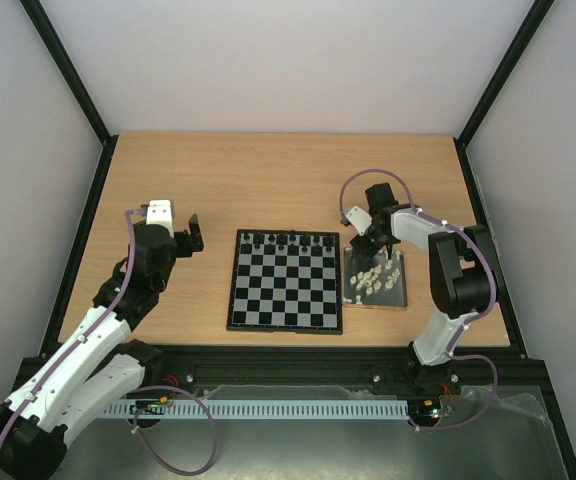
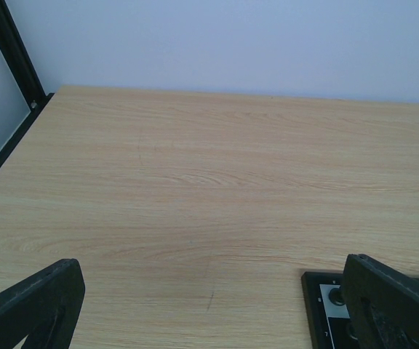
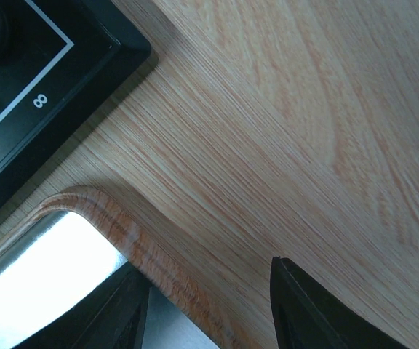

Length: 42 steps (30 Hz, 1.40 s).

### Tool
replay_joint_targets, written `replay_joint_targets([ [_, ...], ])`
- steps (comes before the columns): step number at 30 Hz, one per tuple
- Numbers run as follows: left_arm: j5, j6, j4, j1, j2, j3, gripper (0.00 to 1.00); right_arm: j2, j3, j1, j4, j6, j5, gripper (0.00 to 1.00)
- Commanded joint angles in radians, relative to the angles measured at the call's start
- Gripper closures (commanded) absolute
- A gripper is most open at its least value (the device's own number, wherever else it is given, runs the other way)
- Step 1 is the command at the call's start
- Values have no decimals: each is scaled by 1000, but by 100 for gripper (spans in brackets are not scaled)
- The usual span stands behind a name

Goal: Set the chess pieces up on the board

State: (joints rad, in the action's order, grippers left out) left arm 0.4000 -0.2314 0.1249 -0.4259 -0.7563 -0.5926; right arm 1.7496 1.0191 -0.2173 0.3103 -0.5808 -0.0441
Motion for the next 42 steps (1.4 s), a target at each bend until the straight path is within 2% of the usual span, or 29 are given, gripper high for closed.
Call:
replay_joint_targets([
  [1, -12, 6, -25, 5, -1, 3, 0, -112, 14, 4, 115, 26, -22, 48],
  [6, -68, 6, -22, 4, -21, -11, 1, -256, 3, 5, 202, 78, -86, 44],
  [9, -142, 6, -1, 1, -51, -36, 7, -322, -22, 5, 236, 96, -123, 44],
  [13, -239, -3, 59, -37, -96, -90, 19, -382, -69, 5, 260, 106, -123, 50],
  [15, -256, -9, 94, -83, -117, -109, 22, -408, -96, 4, 264, 106, -124, 56],
  [17, -275, -13, 128, -118, -127, -118, 24, -425, -118, 4, 268, 119, -120, 57],
  [21, -311, -3, 139, -168, -129, -79, 24, -431, -154, 4, 272, 137, -143, 59],
  [27, -329, 54, 48, -255, -126, -36, 25, -368, -178, 0, 261, 158, -199, 63],
  [34, -282, 77, 21, -278, -114, 3, 27, -353, -161, -5, 276, 157, -142, 65],
  [42, -262, 45, 90, -341, -107, -46, 25, -345, -99, -33, 299, 194, -190, 67],
])
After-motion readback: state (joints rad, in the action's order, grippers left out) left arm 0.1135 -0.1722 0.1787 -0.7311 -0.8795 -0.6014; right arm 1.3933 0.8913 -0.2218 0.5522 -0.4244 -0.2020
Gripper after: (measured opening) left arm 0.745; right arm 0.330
